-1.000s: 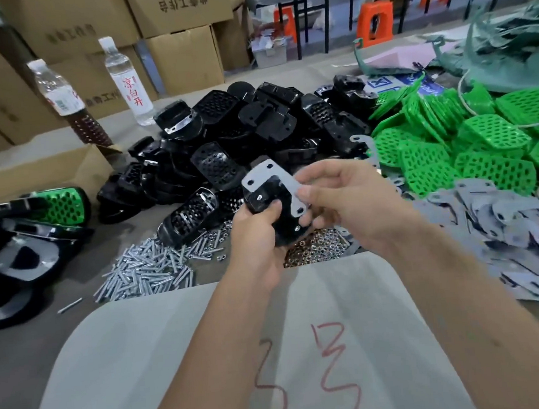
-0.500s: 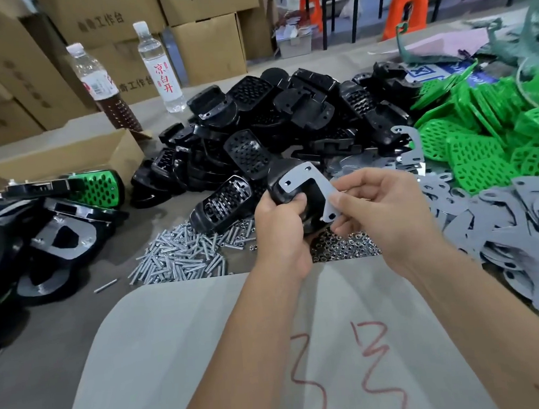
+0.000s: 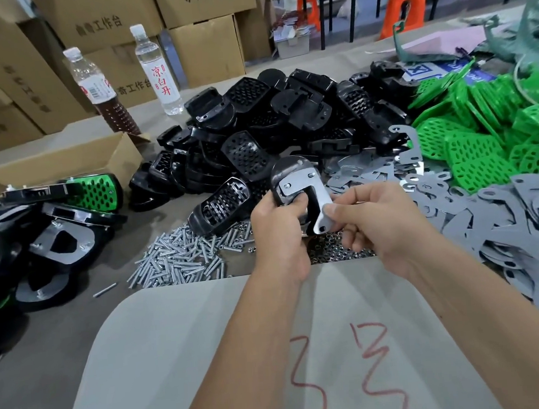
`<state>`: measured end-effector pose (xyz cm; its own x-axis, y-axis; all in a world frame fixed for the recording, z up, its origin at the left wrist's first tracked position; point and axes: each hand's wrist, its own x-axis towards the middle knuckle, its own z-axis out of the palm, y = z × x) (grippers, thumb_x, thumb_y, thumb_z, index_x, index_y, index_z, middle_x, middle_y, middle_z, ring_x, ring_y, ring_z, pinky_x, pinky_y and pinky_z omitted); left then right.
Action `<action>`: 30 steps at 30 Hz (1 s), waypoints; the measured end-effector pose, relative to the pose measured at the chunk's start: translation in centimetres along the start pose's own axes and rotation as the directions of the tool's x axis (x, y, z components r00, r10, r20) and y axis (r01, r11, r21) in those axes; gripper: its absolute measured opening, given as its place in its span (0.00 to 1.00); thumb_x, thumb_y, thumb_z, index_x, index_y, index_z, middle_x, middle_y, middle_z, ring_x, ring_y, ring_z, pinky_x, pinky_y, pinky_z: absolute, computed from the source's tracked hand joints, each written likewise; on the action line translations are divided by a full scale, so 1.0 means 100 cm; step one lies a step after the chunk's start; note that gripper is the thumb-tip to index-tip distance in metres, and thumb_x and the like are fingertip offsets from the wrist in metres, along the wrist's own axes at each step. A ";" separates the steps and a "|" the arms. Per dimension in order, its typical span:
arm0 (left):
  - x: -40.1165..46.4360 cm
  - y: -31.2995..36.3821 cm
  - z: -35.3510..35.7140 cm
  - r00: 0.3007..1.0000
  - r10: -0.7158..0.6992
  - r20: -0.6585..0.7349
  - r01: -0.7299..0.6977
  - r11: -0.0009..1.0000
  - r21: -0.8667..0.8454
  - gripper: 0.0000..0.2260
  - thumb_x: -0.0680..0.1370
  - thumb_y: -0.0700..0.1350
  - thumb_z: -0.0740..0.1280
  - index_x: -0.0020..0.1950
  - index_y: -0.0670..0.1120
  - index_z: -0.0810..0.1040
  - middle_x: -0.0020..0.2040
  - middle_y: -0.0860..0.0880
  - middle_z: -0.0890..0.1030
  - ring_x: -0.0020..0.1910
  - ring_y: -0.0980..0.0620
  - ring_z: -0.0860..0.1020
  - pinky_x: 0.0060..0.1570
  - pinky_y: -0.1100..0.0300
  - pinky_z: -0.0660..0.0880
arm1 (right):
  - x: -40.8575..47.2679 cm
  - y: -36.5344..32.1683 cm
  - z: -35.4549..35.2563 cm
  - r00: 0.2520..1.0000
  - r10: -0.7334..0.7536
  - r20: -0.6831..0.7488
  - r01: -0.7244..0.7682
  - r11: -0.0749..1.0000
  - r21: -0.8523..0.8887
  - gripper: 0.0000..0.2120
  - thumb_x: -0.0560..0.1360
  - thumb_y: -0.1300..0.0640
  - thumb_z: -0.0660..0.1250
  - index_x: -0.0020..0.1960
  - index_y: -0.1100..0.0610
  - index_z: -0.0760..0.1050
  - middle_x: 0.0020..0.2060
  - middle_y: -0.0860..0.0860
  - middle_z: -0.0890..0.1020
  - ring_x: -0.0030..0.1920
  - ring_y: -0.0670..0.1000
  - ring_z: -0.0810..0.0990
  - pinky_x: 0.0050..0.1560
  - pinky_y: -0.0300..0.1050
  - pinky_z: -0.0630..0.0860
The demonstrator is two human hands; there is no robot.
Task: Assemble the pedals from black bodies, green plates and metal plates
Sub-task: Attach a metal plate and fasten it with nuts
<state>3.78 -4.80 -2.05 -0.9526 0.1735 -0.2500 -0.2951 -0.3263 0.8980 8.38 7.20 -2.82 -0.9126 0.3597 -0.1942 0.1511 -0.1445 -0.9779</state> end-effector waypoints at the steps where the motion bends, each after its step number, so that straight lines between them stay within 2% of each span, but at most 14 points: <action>1: 0.000 0.000 0.000 1.000 0.000 0.006 0.000 1.000 0.004 0.11 0.81 0.31 0.63 0.61 0.37 0.81 0.56 0.38 0.86 0.48 0.43 0.84 0.47 0.50 0.79 | 0.000 -0.001 -0.001 1.000 0.004 0.009 -0.004 1.000 -0.007 0.07 0.77 0.66 0.73 0.41 0.65 0.79 0.34 0.62 0.84 0.20 0.49 0.74 0.20 0.37 0.67; 4: 0.000 -0.001 0.001 1.000 0.018 -0.002 -0.018 1.000 0.008 0.10 0.82 0.31 0.64 0.58 0.38 0.82 0.57 0.37 0.86 0.49 0.43 0.84 0.48 0.51 0.81 | -0.001 -0.002 -0.002 1.000 0.002 0.025 -0.001 0.999 -0.042 0.09 0.77 0.64 0.74 0.39 0.64 0.79 0.33 0.59 0.84 0.20 0.49 0.74 0.19 0.37 0.67; 8: 0.002 -0.004 0.002 0.999 0.050 0.001 -0.050 0.997 0.064 0.11 0.82 0.30 0.64 0.52 0.43 0.82 0.53 0.40 0.86 0.52 0.42 0.82 0.56 0.47 0.79 | -0.001 -0.001 -0.003 1.000 -0.013 0.009 0.014 0.995 -0.101 0.12 0.78 0.61 0.73 0.38 0.64 0.77 0.26 0.54 0.80 0.20 0.50 0.75 0.20 0.37 0.68; 12: 0.001 -0.004 0.001 0.999 0.022 0.049 -0.026 0.995 0.091 0.13 0.81 0.28 0.63 0.63 0.38 0.79 0.61 0.37 0.84 0.58 0.38 0.83 0.57 0.46 0.79 | -0.002 0.000 -0.004 1.000 -0.011 0.019 0.012 0.999 -0.040 0.11 0.79 0.61 0.72 0.43 0.68 0.78 0.25 0.55 0.79 0.23 0.53 0.79 0.23 0.39 0.73; 15: -0.001 -0.003 -0.001 0.993 0.003 0.114 -0.015 0.994 0.105 0.18 0.80 0.26 0.63 0.67 0.40 0.77 0.61 0.40 0.85 0.60 0.39 0.83 0.59 0.44 0.79 | -0.002 0.000 -0.005 1.000 -0.006 0.014 0.006 1.000 0.001 0.11 0.80 0.60 0.72 0.42 0.67 0.79 0.25 0.56 0.79 0.23 0.53 0.79 0.22 0.39 0.74; 20: -0.002 -0.001 -0.003 0.974 -0.027 0.226 0.011 0.997 0.073 0.22 0.79 0.23 0.62 0.68 0.44 0.75 0.62 0.45 0.85 0.55 0.47 0.85 0.49 0.53 0.82 | -0.001 0.002 -0.006 1.000 -0.008 0.003 0.008 1.000 0.021 0.12 0.80 0.61 0.72 0.40 0.66 0.78 0.25 0.57 0.79 0.22 0.53 0.79 0.21 0.38 0.73; 22: -0.001 0.000 -0.004 0.966 -0.050 0.253 0.035 0.997 0.065 0.24 0.79 0.23 0.62 0.70 0.44 0.74 0.63 0.45 0.85 0.56 0.47 0.85 0.46 0.55 0.83 | -0.001 0.003 -0.007 1.000 -0.013 0.003 0.013 1.000 0.024 0.13 0.80 0.62 0.72 0.38 0.65 0.78 0.25 0.57 0.79 0.22 0.53 0.79 0.21 0.38 0.72; 24: 0.001 0.000 -0.006 0.958 -0.069 0.280 0.053 0.997 0.064 0.25 0.79 0.22 0.62 0.70 0.44 0.74 0.63 0.44 0.85 0.59 0.43 0.84 0.50 0.51 0.82 | -0.001 0.004 -0.008 1.000 -0.020 -0.001 0.020 1.000 0.023 0.14 0.80 0.62 0.72 0.36 0.64 0.77 0.25 0.57 0.79 0.21 0.53 0.78 0.21 0.37 0.72; 27: 0.003 0.001 -0.008 0.937 -0.081 0.338 0.057 0.995 0.078 0.24 0.78 0.21 0.61 0.65 0.46 0.77 0.62 0.46 0.86 0.62 0.42 0.83 0.64 0.41 0.78 | -0.002 0.004 -0.008 0.999 -0.032 -0.018 0.033 0.999 0.019 0.15 0.80 0.63 0.71 0.35 0.63 0.76 0.24 0.57 0.78 0.21 0.52 0.78 0.20 0.37 0.71; 30: 0.004 0.000 -0.010 0.932 -0.084 0.353 0.057 0.995 0.088 0.24 0.77 0.22 0.63 0.62 0.47 0.78 0.63 0.47 0.86 0.60 0.43 0.83 0.68 0.37 0.74 | -0.003 0.006 -0.005 0.997 -0.052 -0.048 0.052 0.999 -0.003 0.14 0.80 0.63 0.72 0.36 0.63 0.75 0.24 0.56 0.79 0.21 0.52 0.78 0.21 0.37 0.71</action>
<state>3.33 -5.63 -2.50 -0.8363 0.5176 -0.1807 -0.3410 -0.2332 0.9107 8.93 7.49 -3.38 -0.8999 0.4107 -0.1464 0.1046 -0.1226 -0.9869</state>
